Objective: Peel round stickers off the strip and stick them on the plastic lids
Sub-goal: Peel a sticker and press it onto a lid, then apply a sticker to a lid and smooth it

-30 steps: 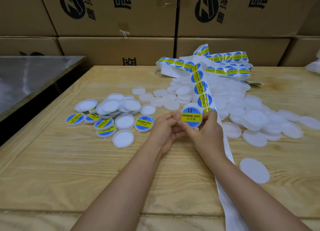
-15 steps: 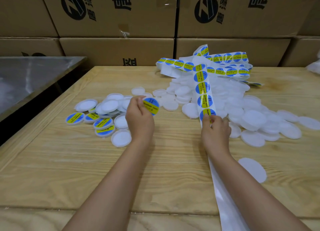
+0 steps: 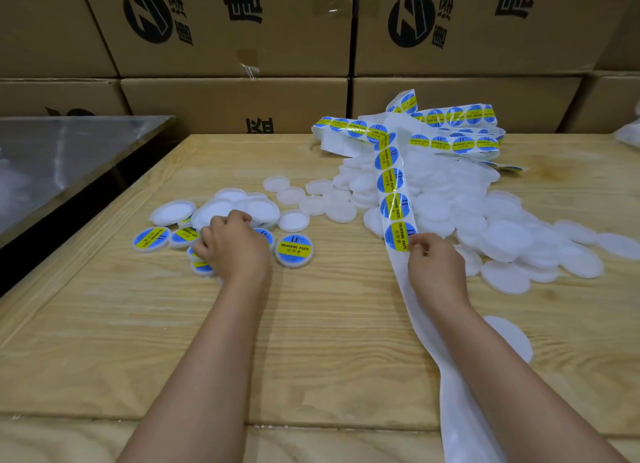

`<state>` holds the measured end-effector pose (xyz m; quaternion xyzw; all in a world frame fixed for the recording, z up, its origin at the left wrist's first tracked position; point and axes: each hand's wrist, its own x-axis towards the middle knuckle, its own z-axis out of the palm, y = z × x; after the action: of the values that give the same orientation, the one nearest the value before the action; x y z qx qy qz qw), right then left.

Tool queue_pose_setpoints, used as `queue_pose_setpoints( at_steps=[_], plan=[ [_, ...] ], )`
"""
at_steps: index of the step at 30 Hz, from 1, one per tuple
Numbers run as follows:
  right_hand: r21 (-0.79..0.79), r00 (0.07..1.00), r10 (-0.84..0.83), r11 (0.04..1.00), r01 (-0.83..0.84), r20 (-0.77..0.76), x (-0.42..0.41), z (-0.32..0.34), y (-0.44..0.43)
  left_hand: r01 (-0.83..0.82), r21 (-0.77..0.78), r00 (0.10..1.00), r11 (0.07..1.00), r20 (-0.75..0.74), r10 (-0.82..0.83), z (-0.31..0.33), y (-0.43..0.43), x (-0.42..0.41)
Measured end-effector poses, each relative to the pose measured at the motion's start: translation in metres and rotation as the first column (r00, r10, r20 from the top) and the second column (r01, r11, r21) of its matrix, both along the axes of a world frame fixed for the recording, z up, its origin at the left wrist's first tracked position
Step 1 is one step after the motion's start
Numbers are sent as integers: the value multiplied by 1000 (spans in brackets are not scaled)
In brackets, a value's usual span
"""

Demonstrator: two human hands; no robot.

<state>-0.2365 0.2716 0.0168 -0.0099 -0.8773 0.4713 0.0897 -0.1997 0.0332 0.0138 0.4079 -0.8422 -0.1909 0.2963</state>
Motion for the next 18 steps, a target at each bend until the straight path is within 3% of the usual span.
queue_pose_setpoints(
  at_steps=[6,9,13,18],
  plan=[
    [55,999,35,998,-37,23,2,2,1,5,-83,999,997,-44,-9,4,1,1],
    [75,999,41,996,-43,30,1,4,2,191,-203,965,960,-143,-221,13,14,0],
    [96,997,53,994,-58,49,1,6,4,581,-321,726,748,-212,-654,20,57,0],
    [94,989,116,988,-124,87,1,10,6,865,-161,487,474,50,-872,1,103,-4]
  ],
)
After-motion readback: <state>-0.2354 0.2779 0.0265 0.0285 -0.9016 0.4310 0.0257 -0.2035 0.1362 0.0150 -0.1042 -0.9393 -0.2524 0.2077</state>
